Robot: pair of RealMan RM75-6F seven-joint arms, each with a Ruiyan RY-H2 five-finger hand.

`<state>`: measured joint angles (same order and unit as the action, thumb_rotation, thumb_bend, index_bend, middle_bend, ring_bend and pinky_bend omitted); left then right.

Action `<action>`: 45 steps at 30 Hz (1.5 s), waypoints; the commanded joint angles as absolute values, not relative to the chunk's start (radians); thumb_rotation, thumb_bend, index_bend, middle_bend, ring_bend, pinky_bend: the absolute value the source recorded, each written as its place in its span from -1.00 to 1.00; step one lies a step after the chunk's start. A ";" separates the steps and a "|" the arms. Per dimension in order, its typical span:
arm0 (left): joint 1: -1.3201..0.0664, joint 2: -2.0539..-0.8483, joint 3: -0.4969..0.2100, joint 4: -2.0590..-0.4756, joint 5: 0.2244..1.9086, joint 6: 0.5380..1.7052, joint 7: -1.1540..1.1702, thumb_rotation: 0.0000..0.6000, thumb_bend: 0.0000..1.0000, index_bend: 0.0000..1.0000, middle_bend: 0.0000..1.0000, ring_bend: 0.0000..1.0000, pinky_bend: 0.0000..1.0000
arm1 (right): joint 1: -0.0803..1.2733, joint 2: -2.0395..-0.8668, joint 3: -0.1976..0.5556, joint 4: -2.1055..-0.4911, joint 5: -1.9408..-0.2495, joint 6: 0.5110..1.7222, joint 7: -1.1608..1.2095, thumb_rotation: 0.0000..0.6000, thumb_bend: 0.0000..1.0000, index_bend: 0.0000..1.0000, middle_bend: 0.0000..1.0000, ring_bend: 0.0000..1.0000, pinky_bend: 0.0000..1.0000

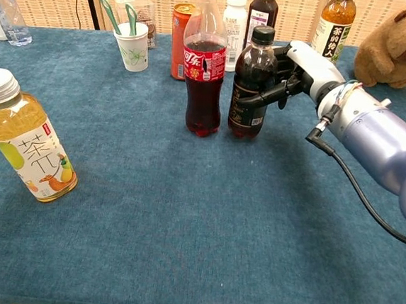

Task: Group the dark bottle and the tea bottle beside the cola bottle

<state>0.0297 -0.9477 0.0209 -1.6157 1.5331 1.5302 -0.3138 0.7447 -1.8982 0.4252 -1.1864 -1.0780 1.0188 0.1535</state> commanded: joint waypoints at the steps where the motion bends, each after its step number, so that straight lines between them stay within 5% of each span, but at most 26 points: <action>1: 0.030 -0.946 0.020 -1.615 1.532 1.530 -0.316 1.00 -0.96 -1.00 -1.00 -1.00 -1.00 | 0.747 -1.904 0.427 -1.178 -1.078 1.019 0.161 1.00 -0.28 0.27 0.32 0.40 0.26; 10: 0.032 -0.943 0.018 -1.611 1.528 1.533 -0.336 1.00 -0.96 -1.00 -1.00 -1.00 -1.00 | 0.752 -1.911 0.414 -1.151 -1.097 1.014 0.173 1.00 -0.35 0.24 0.30 0.35 0.24; 16: 0.035 -0.940 0.019 -1.606 1.530 1.537 -0.353 1.00 -0.96 -1.00 -1.00 -1.00 -1.00 | 0.752 -1.877 0.377 -1.163 -1.129 0.966 0.187 1.00 -0.99 -0.29 -0.31 -0.17 -0.11; 19: 0.035 -0.939 0.020 -1.604 1.532 1.538 -0.357 1.00 -0.96 -1.00 -1.00 -1.00 -1.00 | 0.752 -1.873 0.369 -1.158 -1.139 0.969 0.180 1.00 -1.00 -0.44 -0.46 -0.35 -0.22; 45: 0.046 -0.936 0.024 -1.589 1.547 1.560 -0.396 1.00 -0.96 -1.00 -1.00 -1.00 -1.00 | 0.722 -1.795 0.331 -1.313 -1.184 1.031 0.080 1.00 -1.00 -0.75 -0.81 -0.53 -0.42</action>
